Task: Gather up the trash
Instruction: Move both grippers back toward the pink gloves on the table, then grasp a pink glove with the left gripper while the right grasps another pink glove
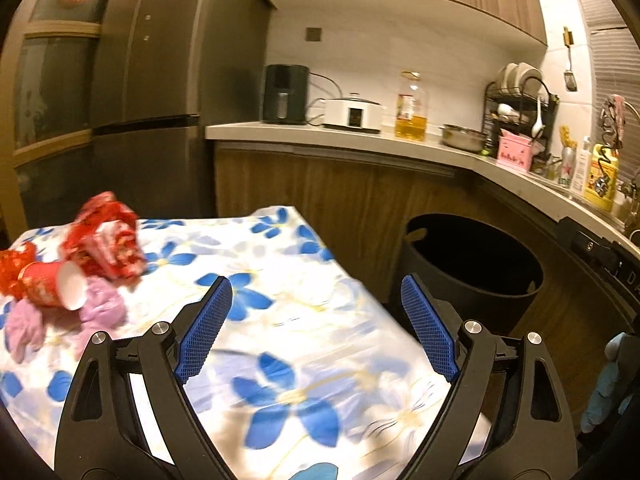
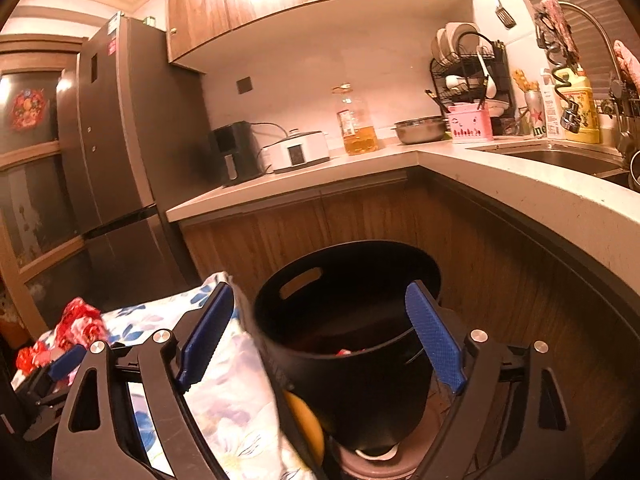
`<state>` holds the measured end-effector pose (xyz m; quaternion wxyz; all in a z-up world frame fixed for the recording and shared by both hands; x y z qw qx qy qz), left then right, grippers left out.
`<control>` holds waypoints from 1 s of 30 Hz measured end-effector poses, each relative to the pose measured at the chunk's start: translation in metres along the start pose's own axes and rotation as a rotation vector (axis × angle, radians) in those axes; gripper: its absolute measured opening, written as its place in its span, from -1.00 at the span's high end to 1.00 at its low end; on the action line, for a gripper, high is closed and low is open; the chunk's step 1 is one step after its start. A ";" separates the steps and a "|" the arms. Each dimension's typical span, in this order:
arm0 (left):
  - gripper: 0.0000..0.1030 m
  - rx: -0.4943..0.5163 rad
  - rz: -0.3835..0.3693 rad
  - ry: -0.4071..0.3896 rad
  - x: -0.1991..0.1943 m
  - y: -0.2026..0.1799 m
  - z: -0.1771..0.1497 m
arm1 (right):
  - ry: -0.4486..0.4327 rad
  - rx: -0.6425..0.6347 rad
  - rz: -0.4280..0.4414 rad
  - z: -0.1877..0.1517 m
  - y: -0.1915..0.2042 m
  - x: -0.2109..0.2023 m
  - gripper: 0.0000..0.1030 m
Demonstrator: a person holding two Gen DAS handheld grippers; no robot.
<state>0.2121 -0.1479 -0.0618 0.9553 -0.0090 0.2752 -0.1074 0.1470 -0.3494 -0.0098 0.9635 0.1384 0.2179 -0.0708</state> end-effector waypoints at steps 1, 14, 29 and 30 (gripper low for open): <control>-0.65 -0.004 0.008 0.000 -0.003 0.005 -0.002 | 0.004 -0.004 0.008 -0.002 0.004 -0.001 -0.65; -0.65 -0.079 0.146 -0.014 -0.040 0.085 -0.032 | 0.046 -0.064 0.102 -0.032 0.066 -0.005 -0.65; -0.65 -0.177 0.376 -0.038 -0.063 0.196 -0.042 | 0.091 -0.157 0.220 -0.059 0.147 0.005 -0.65; -0.65 -0.183 0.391 -0.041 -0.064 0.203 -0.042 | 0.095 -0.165 0.231 -0.061 0.154 0.007 -0.65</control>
Point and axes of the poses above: each gripper's, at about its wrist camera, not at the fingertips, and x roughly the way its jaws point, y to its left, z to its top, the point moved 3 cm from there along x, roughly the way its jaws point, and after that the axes turned 9 degrees about y, right-handed, at the moved point
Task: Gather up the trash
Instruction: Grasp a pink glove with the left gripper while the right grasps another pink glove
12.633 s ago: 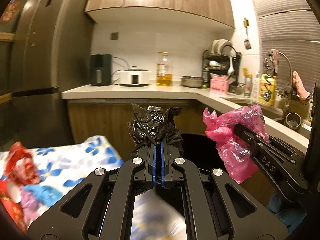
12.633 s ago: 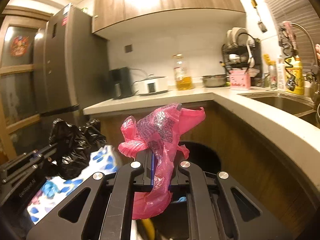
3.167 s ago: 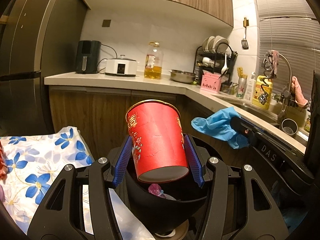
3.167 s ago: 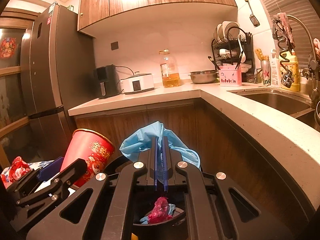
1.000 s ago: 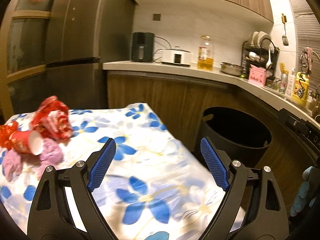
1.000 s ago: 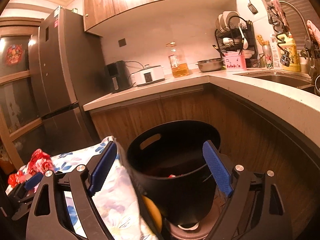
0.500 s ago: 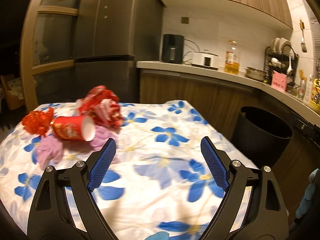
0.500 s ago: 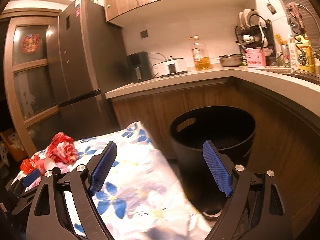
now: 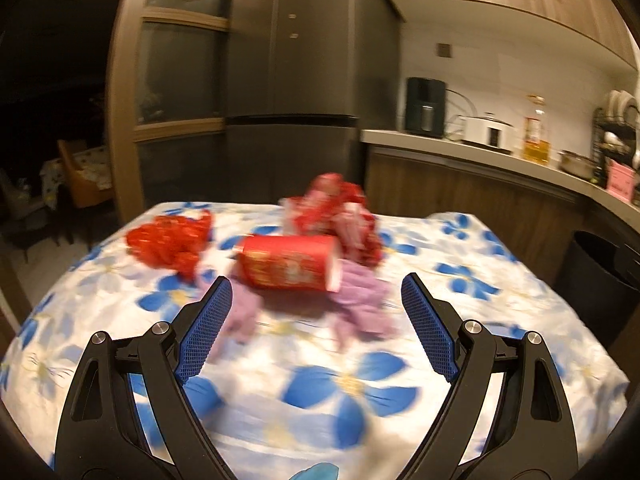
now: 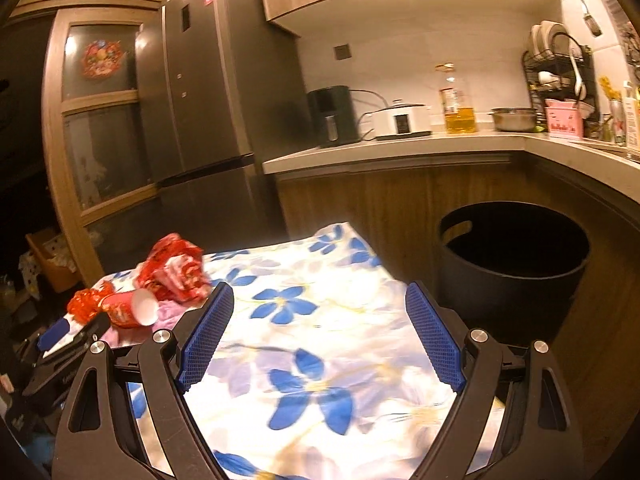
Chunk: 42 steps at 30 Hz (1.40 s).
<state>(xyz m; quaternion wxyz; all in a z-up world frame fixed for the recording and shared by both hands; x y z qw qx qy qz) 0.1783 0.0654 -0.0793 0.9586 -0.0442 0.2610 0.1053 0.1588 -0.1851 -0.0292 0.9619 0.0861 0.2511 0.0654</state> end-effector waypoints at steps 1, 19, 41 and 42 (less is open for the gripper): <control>-0.65 -0.004 0.013 -0.001 0.003 0.006 0.002 | 0.003 -0.005 0.007 0.000 0.004 0.002 -0.65; -0.49 -0.162 -0.005 0.190 0.064 0.073 0.003 | 0.044 -0.110 0.124 -0.002 0.088 0.048 -0.65; 0.94 -0.221 -0.097 0.323 0.087 0.085 -0.013 | 0.148 -0.156 0.145 -0.026 0.123 0.093 -0.65; 0.94 -0.224 -0.105 0.306 0.082 0.086 -0.011 | 0.154 -0.159 0.145 -0.027 0.125 0.096 -0.64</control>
Point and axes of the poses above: each gripper's, at about its wrist camera, not at the fingertips, and x roughly the way its jaws point, y to its left, z to its top, the point moved 3 cm from there along x, roughly the way its jaws point, and after that the axes turned 9 degrees about y, right-handed, at the moved point
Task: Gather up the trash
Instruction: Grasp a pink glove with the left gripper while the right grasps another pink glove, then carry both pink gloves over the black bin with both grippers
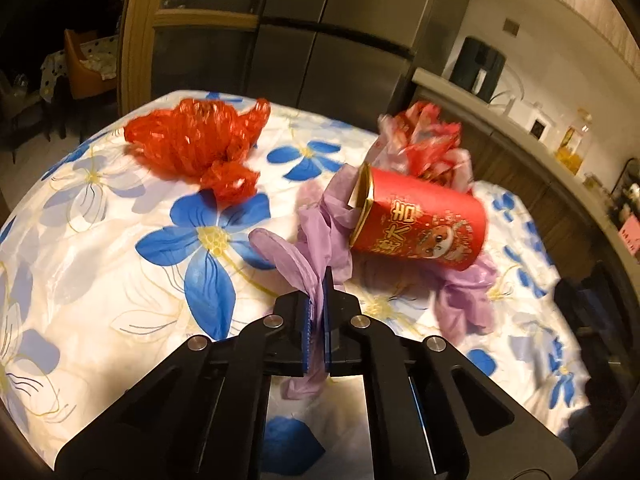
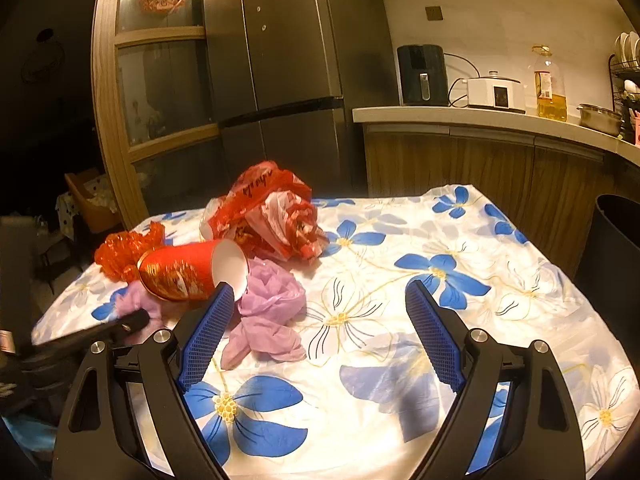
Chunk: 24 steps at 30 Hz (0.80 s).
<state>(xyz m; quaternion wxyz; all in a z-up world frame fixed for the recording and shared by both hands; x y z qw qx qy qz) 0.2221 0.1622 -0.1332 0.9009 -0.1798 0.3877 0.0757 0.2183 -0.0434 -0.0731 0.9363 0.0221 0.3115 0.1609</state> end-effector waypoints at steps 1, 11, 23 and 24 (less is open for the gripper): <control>0.95 -0.001 0.001 -0.011 -0.004 0.000 0.000 | 0.004 -0.002 0.001 -0.001 0.001 0.002 -0.61; 0.95 -0.010 0.027 -0.132 -0.051 0.010 0.003 | 0.093 -0.038 0.026 0.002 0.026 0.038 -0.33; 0.95 0.023 0.045 -0.194 -0.076 0.008 0.003 | 0.221 -0.046 0.025 -0.005 0.030 0.072 0.54; 0.95 0.024 0.044 -0.194 -0.077 0.008 0.003 | 0.217 -0.049 0.027 -0.004 0.031 0.071 0.63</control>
Point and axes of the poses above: each gripper's, at about its wrist camera, not at the fingertips, and x roughly the way its jaws point, y to its left, z to its top, the point moved 3 cm from there along x, roughly the way its jaws point, and after that the axes turned 9 degrees about y, right-handed, at the moved point
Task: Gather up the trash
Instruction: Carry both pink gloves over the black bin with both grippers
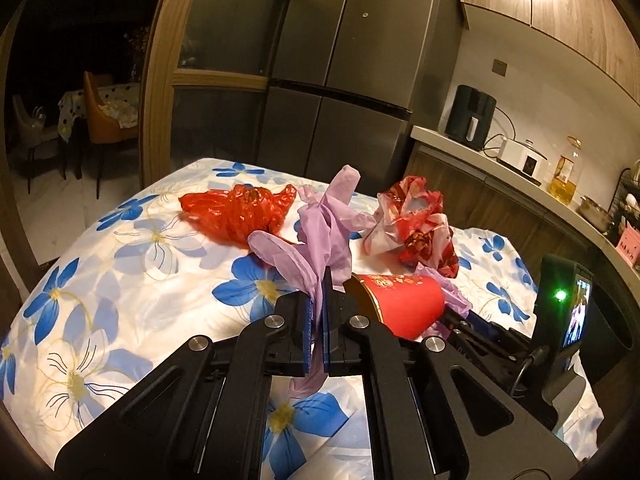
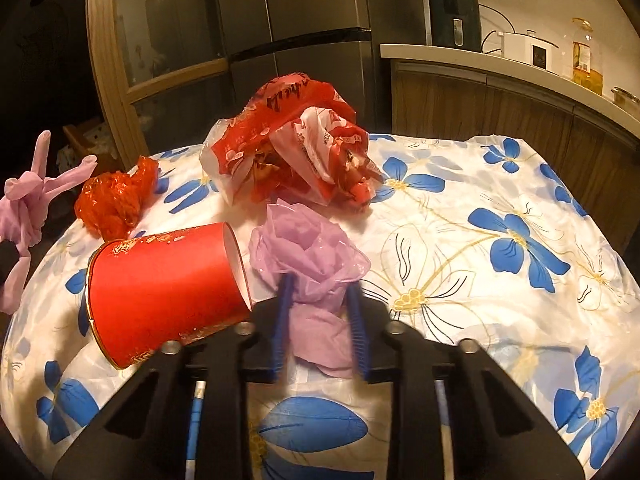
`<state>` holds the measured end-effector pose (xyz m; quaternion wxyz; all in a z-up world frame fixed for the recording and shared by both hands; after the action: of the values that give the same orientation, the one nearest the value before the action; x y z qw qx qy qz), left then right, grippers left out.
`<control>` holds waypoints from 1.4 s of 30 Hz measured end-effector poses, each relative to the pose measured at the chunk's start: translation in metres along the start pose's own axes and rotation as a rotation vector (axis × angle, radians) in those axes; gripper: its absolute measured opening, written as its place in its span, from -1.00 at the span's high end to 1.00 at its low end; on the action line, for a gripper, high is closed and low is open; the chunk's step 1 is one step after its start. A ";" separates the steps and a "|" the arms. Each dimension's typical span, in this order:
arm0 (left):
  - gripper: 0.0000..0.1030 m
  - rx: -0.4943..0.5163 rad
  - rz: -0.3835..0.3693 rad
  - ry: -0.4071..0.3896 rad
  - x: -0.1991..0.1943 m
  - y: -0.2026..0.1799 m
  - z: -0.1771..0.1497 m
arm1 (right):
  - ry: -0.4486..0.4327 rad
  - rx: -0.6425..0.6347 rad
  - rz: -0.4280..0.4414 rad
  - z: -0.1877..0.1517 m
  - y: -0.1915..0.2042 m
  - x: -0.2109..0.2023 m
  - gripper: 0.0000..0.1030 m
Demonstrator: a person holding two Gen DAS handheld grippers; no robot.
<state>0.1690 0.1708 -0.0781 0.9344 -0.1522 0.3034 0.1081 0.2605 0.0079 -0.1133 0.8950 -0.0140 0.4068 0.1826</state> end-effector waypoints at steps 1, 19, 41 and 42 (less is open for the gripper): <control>0.95 0.001 0.000 0.000 0.000 -0.001 -0.001 | -0.009 -0.003 0.000 0.000 0.000 -0.002 0.70; 0.95 0.049 -0.005 -0.026 -0.021 -0.024 -0.004 | -0.214 0.031 0.000 0.006 -0.031 -0.091 0.88; 0.95 0.175 -0.102 -0.044 -0.042 -0.117 -0.018 | -0.353 0.125 -0.084 -0.016 -0.117 -0.184 0.89; 0.95 0.181 -0.107 -0.044 -0.042 -0.122 -0.019 | -0.358 0.133 -0.092 -0.017 -0.123 -0.187 0.89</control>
<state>0.1620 0.0460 -0.0408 0.9552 -0.0806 0.2827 0.0335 0.1769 -0.1687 -0.0032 0.9593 0.0592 0.2514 0.1137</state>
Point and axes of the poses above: each gripper's, at about its wrist camera, not at the fingertips, and x roughly the way its jaws point, y to its left, z to its top, the point moved 3 cm from there along x, roughly the way its jaws point, and after that the axes turned 9 degrees about y, right-handed, at the moved point
